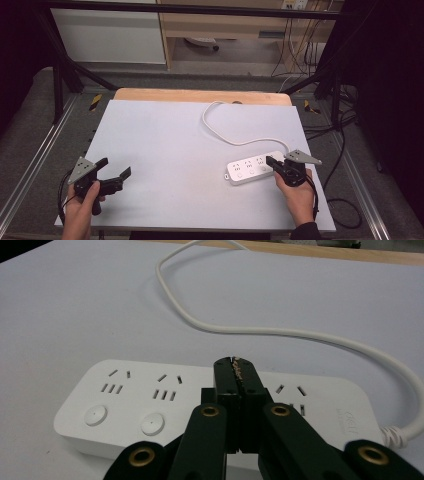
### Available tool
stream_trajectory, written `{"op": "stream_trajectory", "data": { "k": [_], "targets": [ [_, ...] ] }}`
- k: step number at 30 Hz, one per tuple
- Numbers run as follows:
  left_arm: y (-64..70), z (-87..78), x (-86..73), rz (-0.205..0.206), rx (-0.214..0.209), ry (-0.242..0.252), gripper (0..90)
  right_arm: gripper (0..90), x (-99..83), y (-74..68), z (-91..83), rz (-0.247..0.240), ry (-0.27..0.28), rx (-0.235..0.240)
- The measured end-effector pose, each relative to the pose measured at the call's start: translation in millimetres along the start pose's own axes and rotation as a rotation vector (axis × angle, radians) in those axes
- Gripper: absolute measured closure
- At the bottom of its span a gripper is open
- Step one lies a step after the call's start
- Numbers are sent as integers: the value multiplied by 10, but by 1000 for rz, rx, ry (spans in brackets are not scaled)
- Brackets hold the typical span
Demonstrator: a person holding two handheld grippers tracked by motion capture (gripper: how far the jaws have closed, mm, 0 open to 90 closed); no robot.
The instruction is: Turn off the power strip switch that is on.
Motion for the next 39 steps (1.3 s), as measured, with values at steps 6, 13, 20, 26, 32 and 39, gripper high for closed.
{"op": "stream_trajectory", "data": {
  "k": [6, 13, 20, 26, 32, 39],
  "targets": [
    [0, -4, 3, -1, 1, 2, 54, 900, -26, 43, 17, 3, -21, -19],
    [-3, -6, 7, -2, 2, 6, 55, 900, -63, 6, 54, -12, -52, -21],
    [-8, -9, 8, -3, 3, 8, 56, 900, -101, -29, 78, -24, -74, -16],
    [-12, -15, 6, -3, 2, 5, 56, 900, -125, -43, 94, -32, -91, -22],
    [-18, -16, 2, -4, 4, 2, 57, 900, -134, -33, 93, -30, -96, -26],
    [-22, -20, 1, -7, 3, 2, 58, 900, -141, -43, 97, -40, -95, -26]
  ]
}}
Point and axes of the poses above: each handheld gripper's, and its own axes: z roughly forward along the jaws, x roughly out of its top, y roughly to its right, the point moved 6 cm from there along z, roughly forward along the jaws, and after that the axes turned 11 degrees about z, right-handed, at the moved point
